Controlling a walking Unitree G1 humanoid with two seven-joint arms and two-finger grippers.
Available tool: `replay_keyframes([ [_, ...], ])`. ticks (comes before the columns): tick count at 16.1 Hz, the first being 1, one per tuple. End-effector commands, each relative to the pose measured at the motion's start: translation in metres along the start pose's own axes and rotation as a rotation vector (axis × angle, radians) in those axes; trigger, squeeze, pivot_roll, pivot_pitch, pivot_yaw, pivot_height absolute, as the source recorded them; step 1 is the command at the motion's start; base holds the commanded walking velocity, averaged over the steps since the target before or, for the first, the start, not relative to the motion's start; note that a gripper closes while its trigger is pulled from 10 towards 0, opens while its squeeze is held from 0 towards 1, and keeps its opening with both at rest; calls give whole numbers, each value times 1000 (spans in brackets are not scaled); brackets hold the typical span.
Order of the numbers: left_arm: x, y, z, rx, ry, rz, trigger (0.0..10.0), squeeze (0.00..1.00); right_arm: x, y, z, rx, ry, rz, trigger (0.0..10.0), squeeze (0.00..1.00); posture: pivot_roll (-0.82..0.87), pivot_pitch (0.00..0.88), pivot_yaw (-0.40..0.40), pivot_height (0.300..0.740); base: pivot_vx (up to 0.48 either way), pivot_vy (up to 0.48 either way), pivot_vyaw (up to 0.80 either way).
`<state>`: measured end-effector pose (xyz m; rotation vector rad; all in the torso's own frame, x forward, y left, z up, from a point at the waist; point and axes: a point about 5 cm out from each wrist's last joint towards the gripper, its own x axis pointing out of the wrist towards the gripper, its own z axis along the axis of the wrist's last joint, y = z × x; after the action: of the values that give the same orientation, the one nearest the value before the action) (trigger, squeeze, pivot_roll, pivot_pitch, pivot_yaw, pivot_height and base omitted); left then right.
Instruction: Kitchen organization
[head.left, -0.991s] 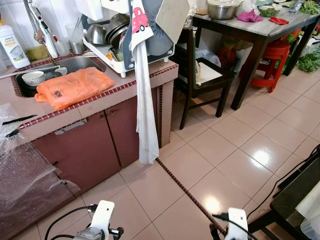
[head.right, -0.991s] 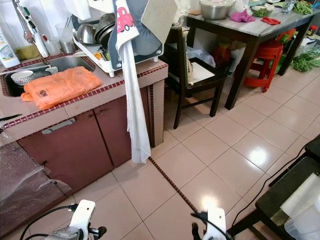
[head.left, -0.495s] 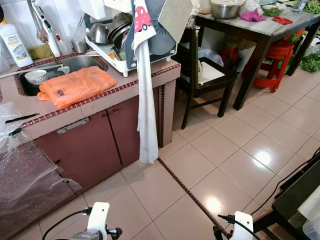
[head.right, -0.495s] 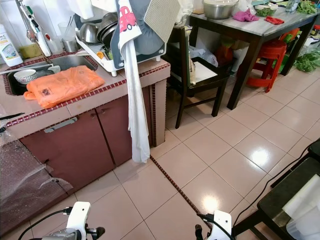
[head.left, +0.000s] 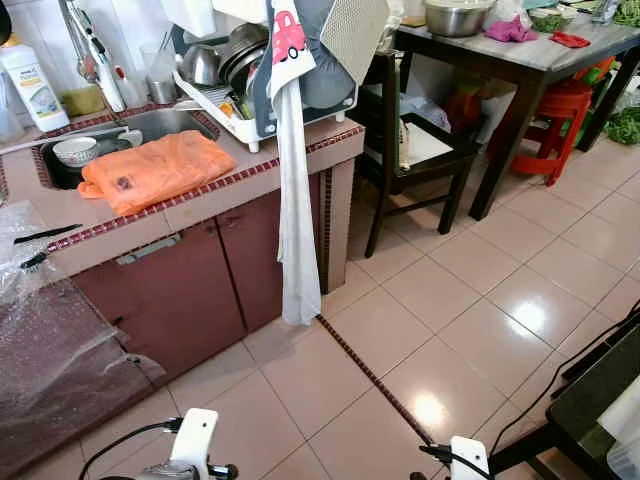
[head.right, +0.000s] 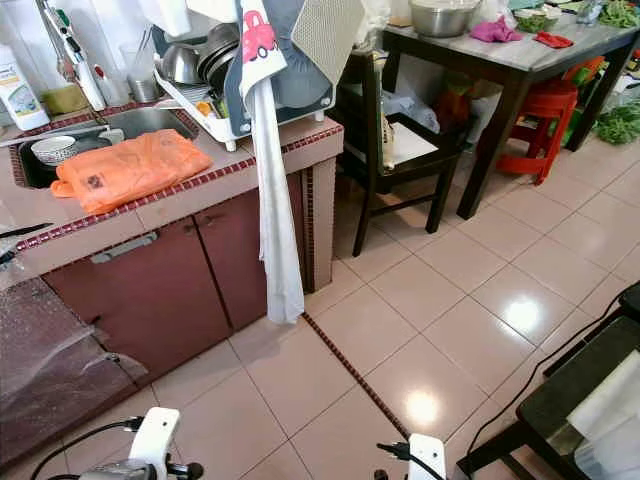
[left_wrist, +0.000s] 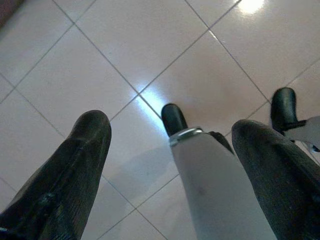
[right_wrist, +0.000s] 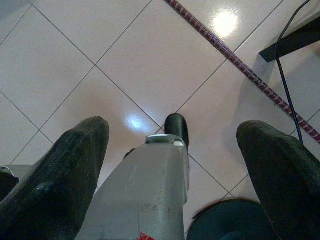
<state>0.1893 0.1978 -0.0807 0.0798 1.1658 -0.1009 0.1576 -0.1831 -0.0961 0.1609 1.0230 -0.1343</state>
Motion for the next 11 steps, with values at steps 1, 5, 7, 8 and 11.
replay_keyframes([
  [1,-1,2,5,0,-11,11,10000,0,0,-2,-2,-6,11,-8,10000,0,-83,0,48,740,0,0,0],
  [5,0,0,11,14,-20,19,10000,0,0,-3,-1,-37,8,-6,10000,0,-72,0,29,740,0,0,0],
  [7,0,0,10,18,-28,25,10000,0,-1,-3,-2,-63,16,4,10000,0,-51,0,0,740,0,0,0],
  [8,0,0,10,34,-33,29,10000,0,0,-3,-2,-89,19,12,10000,0,-48,0,-6,740,0,0,0],
  [11,0,2,1,197,-29,68,10000,0,1,-4,10,-158,10,28,10000,0,9,0,-70,740,0,0,0],
])
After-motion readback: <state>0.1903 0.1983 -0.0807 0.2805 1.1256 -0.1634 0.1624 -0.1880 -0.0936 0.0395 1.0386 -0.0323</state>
